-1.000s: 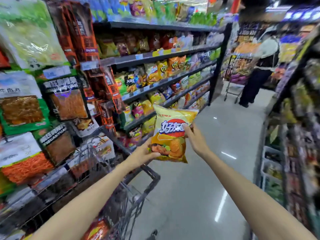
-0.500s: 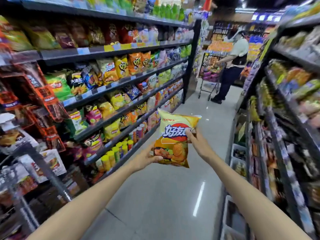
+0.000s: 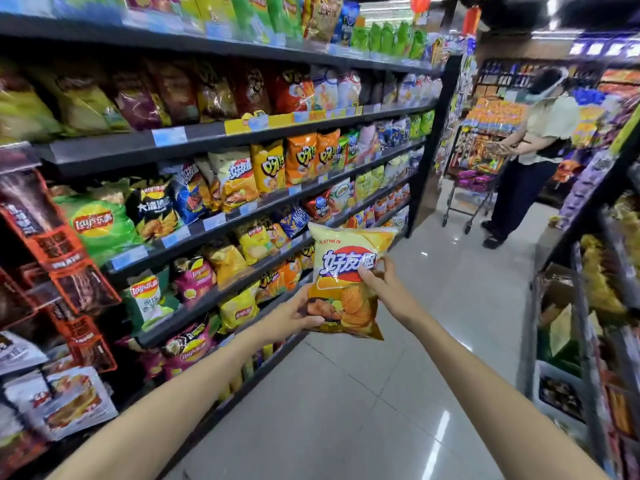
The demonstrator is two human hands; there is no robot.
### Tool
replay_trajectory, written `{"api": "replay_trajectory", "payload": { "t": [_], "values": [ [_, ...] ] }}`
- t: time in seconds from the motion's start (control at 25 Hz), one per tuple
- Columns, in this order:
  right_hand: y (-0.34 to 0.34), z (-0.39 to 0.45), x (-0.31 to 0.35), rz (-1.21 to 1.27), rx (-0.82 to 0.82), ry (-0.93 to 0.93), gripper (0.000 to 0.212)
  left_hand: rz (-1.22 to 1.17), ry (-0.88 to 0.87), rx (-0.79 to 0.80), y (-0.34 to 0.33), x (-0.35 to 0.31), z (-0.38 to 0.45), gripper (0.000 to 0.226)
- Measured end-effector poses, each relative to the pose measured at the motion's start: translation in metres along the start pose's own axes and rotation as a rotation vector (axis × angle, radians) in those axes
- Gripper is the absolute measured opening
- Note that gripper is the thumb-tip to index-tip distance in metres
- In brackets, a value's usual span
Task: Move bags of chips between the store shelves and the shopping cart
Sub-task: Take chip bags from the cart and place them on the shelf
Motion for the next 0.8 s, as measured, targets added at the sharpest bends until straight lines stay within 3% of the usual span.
{"api": "replay_trajectory", "payload": {
  "t": [0.16, 0.36, 0.56, 0.8],
  "values": [
    [-0.013, 0.086, -0.005, 0.050, 0.007, 0.014, 0.083, -0.014, -0.014, -0.013, 0.038, 0.017, 0.066, 0.078],
    [-0.042, 0.196, -0.018, -0.010, 0.144, 0.048, 0.087, 0.022, 0.064, -0.166, 0.076, 0.049, 0.125, 0.082],
    [-0.082, 0.320, -0.006, -0.111, 0.291, 0.104, 0.103, 0.040, 0.152, -0.318, 0.138, 0.063, 0.189, 0.071],
    [-0.146, 0.427, 0.019, -0.126, 0.424, 0.192, 0.089, 0.112, 0.234, -0.561, 0.189, 0.081, 0.227, 0.098]
  ]
}}
Point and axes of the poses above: each hand's wrist, its own z-axis towards the middle knuckle, its own y-axis out of the back of the hand, x = y × z, the point moved 2 cm from there along z, towards the middle knuckle, and after that the axes turned 7 degrees about -x, right-handed, at the moved point
